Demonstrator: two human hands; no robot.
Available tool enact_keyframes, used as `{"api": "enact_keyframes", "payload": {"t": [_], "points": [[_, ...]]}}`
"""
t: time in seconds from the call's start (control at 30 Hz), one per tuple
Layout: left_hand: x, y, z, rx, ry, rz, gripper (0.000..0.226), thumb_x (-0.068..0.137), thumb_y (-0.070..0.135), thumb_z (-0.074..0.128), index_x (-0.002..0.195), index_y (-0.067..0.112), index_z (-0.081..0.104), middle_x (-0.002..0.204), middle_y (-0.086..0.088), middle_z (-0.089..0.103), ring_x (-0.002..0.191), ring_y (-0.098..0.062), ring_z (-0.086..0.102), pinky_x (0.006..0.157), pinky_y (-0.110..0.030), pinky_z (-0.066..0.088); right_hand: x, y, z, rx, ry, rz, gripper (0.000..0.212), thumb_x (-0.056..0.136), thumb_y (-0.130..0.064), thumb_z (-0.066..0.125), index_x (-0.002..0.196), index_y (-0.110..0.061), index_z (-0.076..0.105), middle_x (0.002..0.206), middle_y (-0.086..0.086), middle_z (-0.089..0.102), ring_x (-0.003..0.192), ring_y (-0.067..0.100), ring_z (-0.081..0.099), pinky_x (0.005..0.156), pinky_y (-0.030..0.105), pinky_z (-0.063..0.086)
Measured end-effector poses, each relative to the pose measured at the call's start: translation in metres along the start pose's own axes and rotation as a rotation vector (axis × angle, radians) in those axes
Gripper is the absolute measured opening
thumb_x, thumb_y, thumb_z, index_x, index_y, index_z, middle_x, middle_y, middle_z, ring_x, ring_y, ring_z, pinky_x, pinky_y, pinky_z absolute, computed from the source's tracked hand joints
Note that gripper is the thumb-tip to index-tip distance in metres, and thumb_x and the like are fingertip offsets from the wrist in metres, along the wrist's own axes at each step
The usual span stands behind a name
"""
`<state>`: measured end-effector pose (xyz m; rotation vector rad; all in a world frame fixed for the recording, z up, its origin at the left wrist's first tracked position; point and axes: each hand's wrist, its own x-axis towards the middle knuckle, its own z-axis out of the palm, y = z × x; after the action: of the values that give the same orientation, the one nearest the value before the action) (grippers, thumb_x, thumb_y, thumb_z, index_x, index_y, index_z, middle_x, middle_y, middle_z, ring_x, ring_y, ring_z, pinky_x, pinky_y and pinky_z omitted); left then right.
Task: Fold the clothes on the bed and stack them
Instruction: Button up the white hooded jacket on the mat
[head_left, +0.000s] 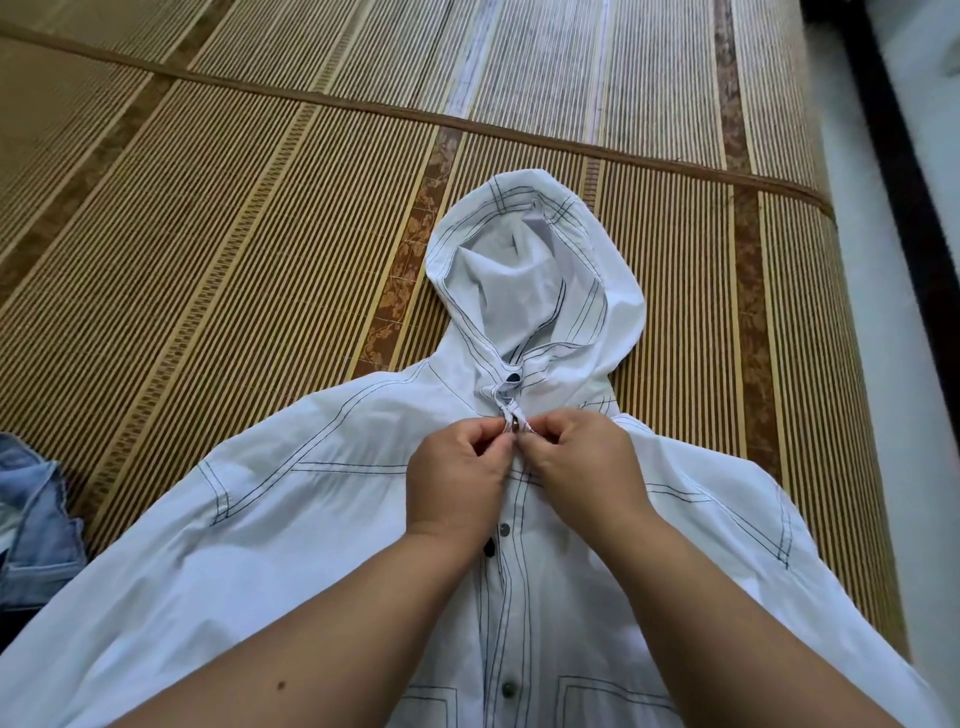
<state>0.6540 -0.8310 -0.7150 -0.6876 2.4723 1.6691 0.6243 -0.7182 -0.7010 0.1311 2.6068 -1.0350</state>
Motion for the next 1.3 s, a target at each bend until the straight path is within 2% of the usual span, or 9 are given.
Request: {"api": "enact_keyframes", "payload": {"t": [0.17, 0.3, 0.43, 0.63, 0.8, 0.9, 1.03, 1.2, 1.3], "points": [[0.004, -0.004, 0.000, -0.029, -0.030, 0.014, 0.009, 0.084, 0.016, 0.069, 0.087, 0.020, 0.077, 0.057, 0.036, 0.058, 0.067, 0.020, 0.056, 0.065, -0.003, 0.043, 0.001, 0.000, 0.002, 0.071, -0.048, 0.008, 0.030, 0.087, -0.019, 0.056, 0.058, -0.015, 0.061, 0.055, 0.000, 0.058, 0.059, 0.018, 0.051, 0.060, 0.033, 0.043], [0.005, -0.005, 0.001, -0.004, -0.008, 0.034, 0.007, 0.084, 0.018, 0.070, 0.081, 0.020, 0.075, 0.069, 0.012, 0.070, 0.070, -0.001, 0.062, 0.067, -0.015, 0.046, 0.002, -0.001, 0.004, 0.176, -0.060, 0.024, 0.028, 0.085, -0.012, 0.055, 0.058, -0.005, 0.055, 0.051, 0.007, 0.050, 0.051, 0.018, 0.042, 0.055, 0.036, 0.039], [0.006, -0.007, 0.000, 0.094, 0.000, 0.047, 0.010, 0.085, 0.019, 0.069, 0.090, 0.020, 0.077, 0.082, 0.012, 0.073, 0.075, -0.002, 0.062, 0.061, -0.001, 0.038, 0.004, -0.001, 0.003, 0.129, -0.090, -0.029, 0.026, 0.083, -0.010, 0.055, 0.058, -0.003, 0.055, 0.052, 0.016, 0.052, 0.050, 0.019, 0.042, 0.054, 0.039, 0.041], [0.010, -0.006, 0.000, 0.201, -0.041, 0.095, 0.012, 0.086, 0.020, 0.067, 0.094, 0.017, 0.076, 0.090, 0.002, 0.075, 0.086, -0.013, 0.066, 0.064, -0.011, 0.037, 0.008, -0.001, 0.001, -0.018, -0.097, -0.090, 0.032, 0.083, -0.011, 0.058, 0.052, -0.007, 0.047, 0.049, 0.005, 0.044, 0.054, 0.021, 0.040, 0.054, 0.035, 0.034], [0.010, -0.005, -0.006, 0.262, -0.137, 0.091, 0.021, 0.084, 0.027, 0.069, 0.104, 0.026, 0.070, 0.095, 0.007, 0.072, 0.091, -0.011, 0.064, 0.073, -0.010, 0.042, 0.009, 0.010, -0.013, -0.013, 0.086, -0.024, 0.025, 0.090, -0.035, 0.058, 0.087, -0.016, 0.074, 0.078, 0.002, 0.071, 0.079, 0.020, 0.064, 0.072, 0.031, 0.048], [-0.005, -0.015, -0.005, 0.454, -0.202, 0.020, 0.039, 0.079, 0.032, 0.066, 0.116, 0.034, 0.051, 0.108, 0.007, 0.060, 0.096, -0.018, 0.059, 0.078, -0.027, 0.047, 0.026, 0.012, -0.018, -0.130, 0.161, 0.109, 0.057, 0.085, -0.046, 0.063, 0.135, -0.023, 0.049, 0.106, 0.004, 0.068, 0.104, 0.026, 0.061, 0.078, 0.032, 0.042], [-0.024, -0.031, -0.007, 0.614, -0.248, 0.018, 0.027, 0.082, 0.016, 0.053, 0.101, 0.034, 0.048, 0.094, 0.007, 0.052, 0.080, -0.020, 0.047, 0.063, -0.029, 0.038, 0.050, 0.015, -0.009, -0.493, 0.030, 0.119, 0.013, 0.092, -0.026, 0.052, 0.100, -0.022, 0.061, 0.097, 0.007, 0.067, 0.084, 0.028, 0.059, 0.063, 0.029, 0.038], [-0.028, -0.033, -0.015, 0.719, -0.332, 0.063, 0.020, 0.083, 0.014, 0.048, 0.097, 0.029, 0.048, 0.089, 0.004, 0.047, 0.079, -0.023, 0.048, 0.064, -0.032, 0.046, 0.062, 0.020, -0.018, -0.358, 0.303, 0.139, 0.024, 0.091, -0.015, 0.040, 0.103, -0.022, 0.059, 0.095, 0.013, 0.063, 0.075, 0.030, 0.051, 0.064, 0.032, 0.036], [-0.035, -0.034, -0.020, 0.763, -0.375, 0.084, 0.040, 0.083, 0.016, 0.049, 0.116, 0.038, 0.043, 0.089, 0.006, 0.035, 0.084, -0.022, 0.044, 0.063, -0.030, 0.038, 0.046, 0.019, -0.005, -0.242, 0.401, -0.097, 0.028, 0.089, -0.015, 0.048, 0.114, -0.020, 0.060, 0.105, 0.015, 0.058, 0.089, 0.036, 0.055, 0.071, 0.039, 0.043]]}}
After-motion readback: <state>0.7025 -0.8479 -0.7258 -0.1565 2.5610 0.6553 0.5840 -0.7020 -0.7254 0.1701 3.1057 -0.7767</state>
